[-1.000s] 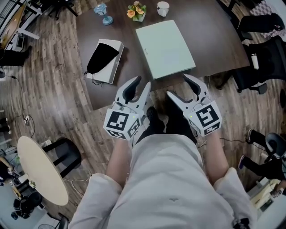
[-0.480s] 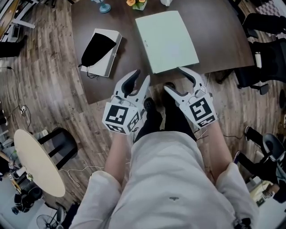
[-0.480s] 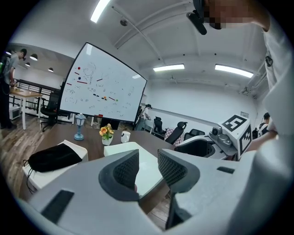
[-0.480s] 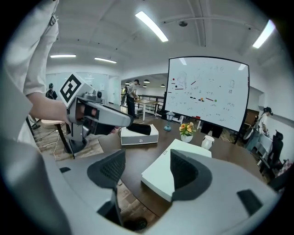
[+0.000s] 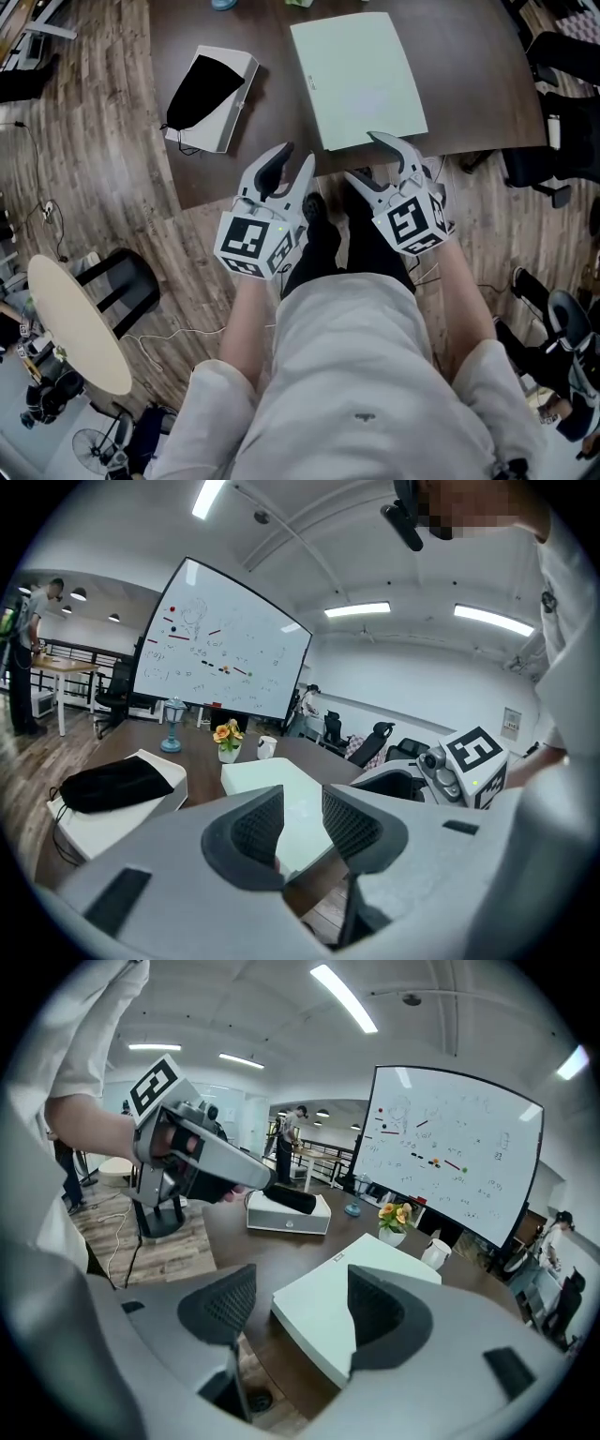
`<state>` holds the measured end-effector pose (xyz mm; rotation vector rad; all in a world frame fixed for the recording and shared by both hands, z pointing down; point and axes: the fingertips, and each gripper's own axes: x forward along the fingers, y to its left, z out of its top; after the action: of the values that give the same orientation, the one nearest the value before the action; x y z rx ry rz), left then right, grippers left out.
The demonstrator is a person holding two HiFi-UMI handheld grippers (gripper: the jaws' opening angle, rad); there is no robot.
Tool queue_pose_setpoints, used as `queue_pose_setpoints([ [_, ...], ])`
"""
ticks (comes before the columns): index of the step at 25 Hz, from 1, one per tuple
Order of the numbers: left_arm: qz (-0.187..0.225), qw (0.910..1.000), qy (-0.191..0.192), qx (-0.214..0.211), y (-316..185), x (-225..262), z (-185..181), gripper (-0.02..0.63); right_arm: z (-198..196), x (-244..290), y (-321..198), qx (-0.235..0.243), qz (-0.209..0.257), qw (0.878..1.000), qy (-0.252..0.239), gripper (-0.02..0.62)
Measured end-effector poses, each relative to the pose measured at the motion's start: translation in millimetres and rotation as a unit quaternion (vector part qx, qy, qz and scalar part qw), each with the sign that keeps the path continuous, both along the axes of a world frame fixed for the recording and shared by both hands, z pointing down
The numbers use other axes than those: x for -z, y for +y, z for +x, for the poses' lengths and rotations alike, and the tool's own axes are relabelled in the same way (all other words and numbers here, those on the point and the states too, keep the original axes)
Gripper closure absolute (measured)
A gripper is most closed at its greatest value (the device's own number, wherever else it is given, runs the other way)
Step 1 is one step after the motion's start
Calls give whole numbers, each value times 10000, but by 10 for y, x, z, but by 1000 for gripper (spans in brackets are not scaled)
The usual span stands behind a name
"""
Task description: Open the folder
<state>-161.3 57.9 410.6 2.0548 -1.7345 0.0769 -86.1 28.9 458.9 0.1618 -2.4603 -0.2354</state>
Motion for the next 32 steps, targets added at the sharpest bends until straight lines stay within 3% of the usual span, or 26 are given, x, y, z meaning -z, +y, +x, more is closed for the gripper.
queue_pose_setpoints([
  [16, -414, 9986, 140, 297, -171, -474, 4, 492, -112, -599, -184, 765, 448, 9942, 615, 290],
  [32, -625, 9969, 209, 433, -304, -794, 9, 492, -196, -1060, -277, 1495, 1012, 9778, 1064, 284],
])
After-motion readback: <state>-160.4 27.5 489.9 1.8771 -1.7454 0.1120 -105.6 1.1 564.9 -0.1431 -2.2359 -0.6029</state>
